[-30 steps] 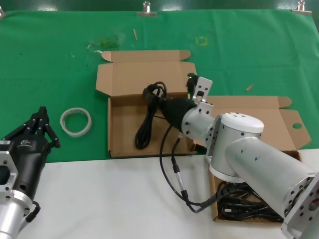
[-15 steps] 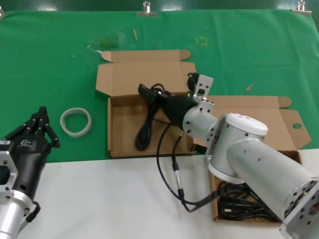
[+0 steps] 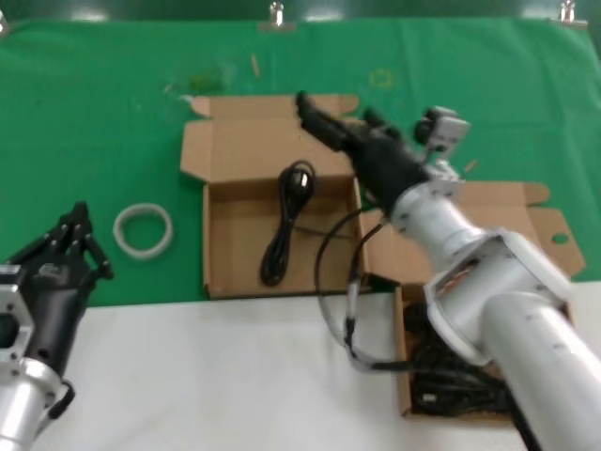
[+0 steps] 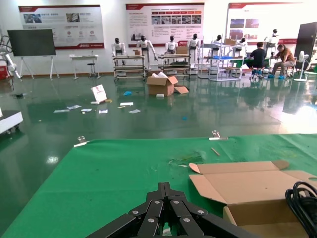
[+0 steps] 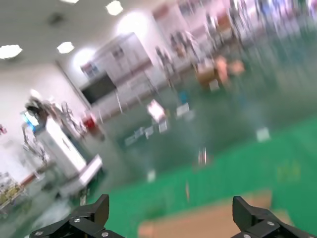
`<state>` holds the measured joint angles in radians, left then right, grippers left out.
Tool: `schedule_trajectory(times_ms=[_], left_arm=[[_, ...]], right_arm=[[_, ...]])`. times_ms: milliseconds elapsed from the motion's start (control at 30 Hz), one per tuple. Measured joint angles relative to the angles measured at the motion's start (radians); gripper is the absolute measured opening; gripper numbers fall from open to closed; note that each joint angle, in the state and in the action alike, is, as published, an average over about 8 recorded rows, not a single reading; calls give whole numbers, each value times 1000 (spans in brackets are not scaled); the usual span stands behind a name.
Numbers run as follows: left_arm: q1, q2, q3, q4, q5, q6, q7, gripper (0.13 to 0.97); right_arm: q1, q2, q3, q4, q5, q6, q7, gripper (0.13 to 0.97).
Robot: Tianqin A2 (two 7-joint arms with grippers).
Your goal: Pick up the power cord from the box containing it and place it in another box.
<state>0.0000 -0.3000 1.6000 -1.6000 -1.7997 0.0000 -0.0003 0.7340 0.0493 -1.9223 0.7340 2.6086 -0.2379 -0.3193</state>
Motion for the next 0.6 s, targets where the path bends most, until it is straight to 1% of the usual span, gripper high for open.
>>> schedule_trajectory(times_ms=[167,233,333,467,600], left_arm=[[0,0,0,0,0,0,0,140],[0,0,0,0,0,0,0,140],[0,0,0,0,0,0,0,140],[0,0,0,0,0,0,0,147],[0,0,0,0,0,0,0,161]], right_arm=[[-100,27,172,183,-56,-130,-130,866],[-127,33,214,232,-71,-167,-161,876],[-150,40,244,272,-87,-190,-178,907],[-167,45,249,291,-106,-182,-168,948],[-191,54,252,315,-135,-164,-147,948]])
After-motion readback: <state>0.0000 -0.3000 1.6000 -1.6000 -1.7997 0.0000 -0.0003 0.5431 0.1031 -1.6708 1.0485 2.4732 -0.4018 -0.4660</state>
